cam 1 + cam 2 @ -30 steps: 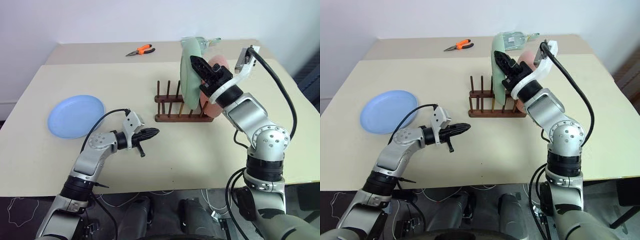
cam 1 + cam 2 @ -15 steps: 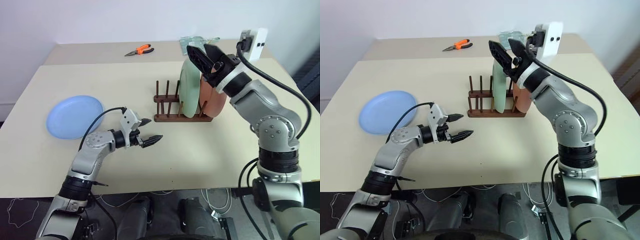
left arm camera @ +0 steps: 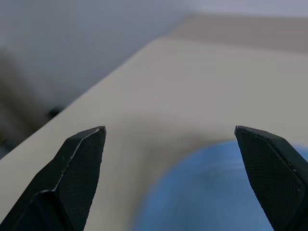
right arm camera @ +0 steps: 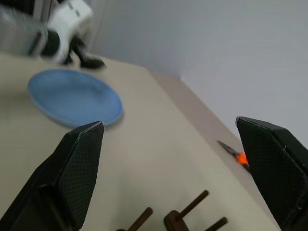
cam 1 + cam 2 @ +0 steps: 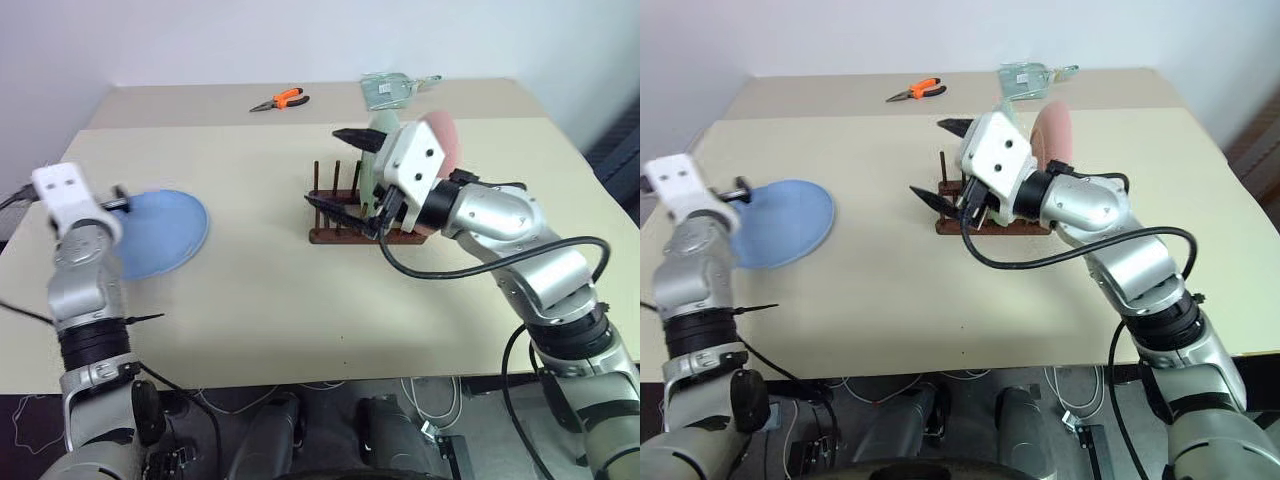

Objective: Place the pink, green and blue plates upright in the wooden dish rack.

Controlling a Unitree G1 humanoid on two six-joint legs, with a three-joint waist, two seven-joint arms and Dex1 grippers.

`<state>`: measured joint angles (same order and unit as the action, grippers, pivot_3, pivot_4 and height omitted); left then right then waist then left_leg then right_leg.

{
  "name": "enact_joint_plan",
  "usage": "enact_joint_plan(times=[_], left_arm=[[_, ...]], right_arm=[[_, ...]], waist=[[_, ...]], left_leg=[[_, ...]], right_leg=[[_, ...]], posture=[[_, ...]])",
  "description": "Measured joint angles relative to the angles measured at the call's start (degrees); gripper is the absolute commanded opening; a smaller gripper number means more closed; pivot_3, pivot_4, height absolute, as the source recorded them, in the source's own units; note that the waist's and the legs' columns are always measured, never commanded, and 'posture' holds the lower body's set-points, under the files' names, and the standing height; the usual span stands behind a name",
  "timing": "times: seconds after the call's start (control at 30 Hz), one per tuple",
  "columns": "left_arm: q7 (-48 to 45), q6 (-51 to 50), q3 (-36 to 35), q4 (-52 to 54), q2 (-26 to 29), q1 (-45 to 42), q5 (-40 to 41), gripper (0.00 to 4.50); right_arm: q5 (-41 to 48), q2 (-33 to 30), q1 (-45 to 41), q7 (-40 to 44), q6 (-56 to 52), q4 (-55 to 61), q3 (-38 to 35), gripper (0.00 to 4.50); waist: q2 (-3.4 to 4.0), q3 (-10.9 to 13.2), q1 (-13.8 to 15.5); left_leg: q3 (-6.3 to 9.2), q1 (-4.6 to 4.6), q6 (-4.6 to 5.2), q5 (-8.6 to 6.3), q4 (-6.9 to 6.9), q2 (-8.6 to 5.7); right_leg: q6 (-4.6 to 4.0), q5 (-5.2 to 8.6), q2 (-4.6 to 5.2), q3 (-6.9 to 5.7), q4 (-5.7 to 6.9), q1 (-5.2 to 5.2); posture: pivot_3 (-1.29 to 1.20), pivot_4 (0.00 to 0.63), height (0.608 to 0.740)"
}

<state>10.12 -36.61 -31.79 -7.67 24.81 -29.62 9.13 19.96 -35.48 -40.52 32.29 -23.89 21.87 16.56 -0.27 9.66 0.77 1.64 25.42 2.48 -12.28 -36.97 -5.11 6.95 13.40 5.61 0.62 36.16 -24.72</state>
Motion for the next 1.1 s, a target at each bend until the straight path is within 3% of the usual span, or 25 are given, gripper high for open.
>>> enact_joint_plan(times=[0.13,0.2,0.27,0.43,0.47,0.67,0.9,1.1], left_arm=[[1.9,-9.3,-5.8,6.9,-5.3,2.4,5.4,4.41],[2.6,-13.4,-8.4,9.1,-7.9,2.5,8.6,3.85],[2.6,-17.3,-10.7,10.5,-10.1,2.8,12.1,3.08],[4.0,-19.3,-15.0,10.8,-11.9,2.4,16.1,0.4],[4.1,-19.2,-15.4,10.6,-11.9,2.1,16.7,0.07],[-2.1,-13.9,-10.6,9.8,-10.4,1.5,17.7,0.07],[-15.6,-11.6,6.9,19.3,-6.1,-6.0,20.4,0.07],[-17.7,-14.8,13.2,22.5,-5.0,-12.7,23.1,0.07]], right_arm=[[-2.6,2.3,0.9,2.6,1.8,-1.5,0.8,4.47],[-3.7,2.9,1.2,3.5,2.5,-2.2,0.8,4.5],[-4.6,3.6,1.2,4.1,3.2,-3.0,0.8,4.5],[-5.9,5.2,1.9,4.7,3.3,-3.2,0.4,4.5],[-5.8,5.2,2.1,5.2,2.8,-3.0,0.2,4.5],[-5.7,1.5,6.4,10.7,0.0,0.9,0.4,4.5],[-19.6,0.9,4.0,9.3,9.3,-1.2,4.3,4.5],[-30.0,5.1,-2.4,3.9,15.8,-5.8,5.1,4.5]], waist=[[-0.27,0.0,0.3],[-0.42,0.0,0.0],[-0.42,0.0,-0.1],[-0.42,0.0,-0.2],[-0.43,0.0,-0.1],[-0.58,0.0,0.1],[-0.59,0.0,-0.6],[-0.59,0.0,-1.4]], left_leg=[[0.07,0.0,-0.06,-0.03,-0.08,-0.04],[0.07,-0.01,-0.08,-0.03,-0.08,-0.03],[0.07,-0.05,-0.12,-0.01,-0.05,-0.01],[0.07,-0.06,-0.24,0.04,0.01,0.02],[0.07,-0.08,-0.24,0.04,0.0,0.02],[0.1,-0.08,-0.21,0.02,-0.02,-0.02],[0.05,-0.05,-0.3,0.06,0.07,0.0],[0.08,-0.06,-0.69,0.31,0.18,0.03]], right_leg=[[0.0,0.0,0.03,-0.08,-0.03,0.08],[0.0,-0.01,0.02,-0.08,-0.02,0.1],[0.0,-0.01,-0.01,-0.07,0.01,0.08],[0.0,-0.01,-0.03,-0.07,0.11,0.09],[-0.01,-0.01,-0.03,-0.07,0.1,0.07],[-0.05,-0.02,0.02,-0.12,-0.02,0.14],[-0.08,-0.04,-0.02,-0.05,0.03,0.17],[-0.08,-0.04,-0.08,-0.06,0.09,0.14]], posture=[[0.0,0.15,0.719],[0.0,0.15,0.719],[0.0,0.15,0.719],[0.0,0.15,0.719],[0.0,0.15,0.719],[0.0,0.15,0.719],[0.0,0.15,0.719],[0.0,0.15,0.719]])
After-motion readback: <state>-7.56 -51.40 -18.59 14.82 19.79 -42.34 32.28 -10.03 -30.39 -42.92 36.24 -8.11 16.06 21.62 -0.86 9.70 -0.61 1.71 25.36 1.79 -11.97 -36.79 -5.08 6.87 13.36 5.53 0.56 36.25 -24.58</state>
